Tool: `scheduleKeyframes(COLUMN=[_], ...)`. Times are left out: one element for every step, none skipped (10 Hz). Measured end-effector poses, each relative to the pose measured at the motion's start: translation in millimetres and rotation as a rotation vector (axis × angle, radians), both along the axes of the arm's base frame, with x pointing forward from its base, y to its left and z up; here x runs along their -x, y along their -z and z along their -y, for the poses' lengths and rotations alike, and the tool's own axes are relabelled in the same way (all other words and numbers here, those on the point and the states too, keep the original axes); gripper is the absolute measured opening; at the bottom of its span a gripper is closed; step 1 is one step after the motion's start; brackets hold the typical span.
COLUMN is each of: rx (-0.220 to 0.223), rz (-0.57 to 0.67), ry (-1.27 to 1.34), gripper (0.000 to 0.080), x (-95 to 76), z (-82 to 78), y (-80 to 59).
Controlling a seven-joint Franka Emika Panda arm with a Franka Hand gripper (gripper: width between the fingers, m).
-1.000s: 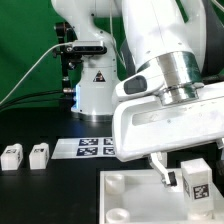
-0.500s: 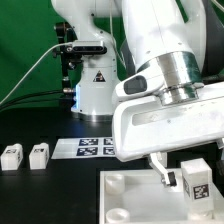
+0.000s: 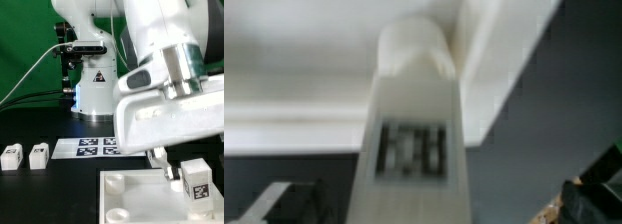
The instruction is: Assemble one leg
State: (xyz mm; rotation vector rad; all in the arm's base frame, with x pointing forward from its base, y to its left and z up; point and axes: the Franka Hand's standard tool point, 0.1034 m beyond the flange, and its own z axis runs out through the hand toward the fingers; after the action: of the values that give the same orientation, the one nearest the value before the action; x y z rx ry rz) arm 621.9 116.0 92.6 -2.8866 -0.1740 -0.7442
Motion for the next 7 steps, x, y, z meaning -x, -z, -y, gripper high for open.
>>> scheduleKeyframes(rx=[-0.004,-0.012,-0.018,-0.027,-0.027,-0.025,-0.027], rz=[-0.086,-0.211,-0.266,-0.404,-0.513,-0.548,-0.561], ry=[-0.015,-0.041,-0.052,-0.071,-0.089,-0.102,-0.099], gripper=[0.0648,0.0648,0.0648,0.0648,0.0648,0.0648,0.0648], x=[2.8,2.3,-2.4,4.7,3.7,-3.0,-4.2], z=[-0.5,-2.5,-2.8,-4.0,-5.4,-5.7,-3.2], y=[5.3,3.0,-2.1,-2.0,-6.4,-7.0,-3.5])
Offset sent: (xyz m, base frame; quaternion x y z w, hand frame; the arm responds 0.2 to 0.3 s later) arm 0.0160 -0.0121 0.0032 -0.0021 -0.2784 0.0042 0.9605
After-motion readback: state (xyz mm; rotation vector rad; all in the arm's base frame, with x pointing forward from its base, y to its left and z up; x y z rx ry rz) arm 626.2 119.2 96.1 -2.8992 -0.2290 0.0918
